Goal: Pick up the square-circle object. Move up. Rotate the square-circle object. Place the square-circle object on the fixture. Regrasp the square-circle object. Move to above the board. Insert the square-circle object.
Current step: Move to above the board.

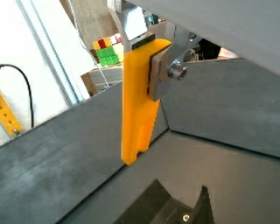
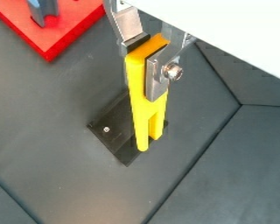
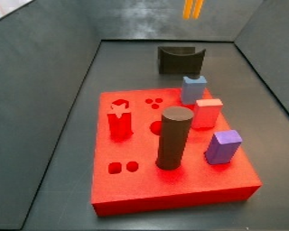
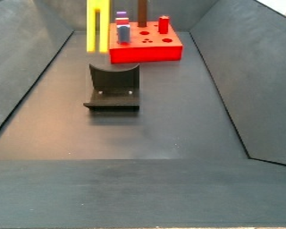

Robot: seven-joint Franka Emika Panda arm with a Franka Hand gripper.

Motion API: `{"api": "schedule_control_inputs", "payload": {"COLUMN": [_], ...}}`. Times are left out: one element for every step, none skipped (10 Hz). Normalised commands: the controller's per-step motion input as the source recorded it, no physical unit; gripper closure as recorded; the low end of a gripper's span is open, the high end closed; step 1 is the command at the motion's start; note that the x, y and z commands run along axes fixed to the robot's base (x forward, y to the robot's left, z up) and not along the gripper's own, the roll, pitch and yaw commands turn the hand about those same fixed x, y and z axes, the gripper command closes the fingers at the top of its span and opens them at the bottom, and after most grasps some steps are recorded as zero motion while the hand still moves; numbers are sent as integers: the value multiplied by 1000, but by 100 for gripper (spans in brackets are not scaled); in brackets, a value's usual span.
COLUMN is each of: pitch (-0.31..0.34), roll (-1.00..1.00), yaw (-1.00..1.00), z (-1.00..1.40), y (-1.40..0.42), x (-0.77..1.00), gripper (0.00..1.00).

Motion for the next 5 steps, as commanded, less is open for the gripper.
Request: {"api": "schedule_control_inputs", "payload": {"pitch": [172, 169, 158, 158, 149], "roll": [-34, -34, -39, -42, -49], "yaw": [42, 49, 55, 58, 56], "z": [1000, 955, 760, 663, 471], "y": [-47, -44, -32, -27, -19], "x": [40, 36, 30, 25, 21], "gripper": [100, 100, 100, 100, 100]}}
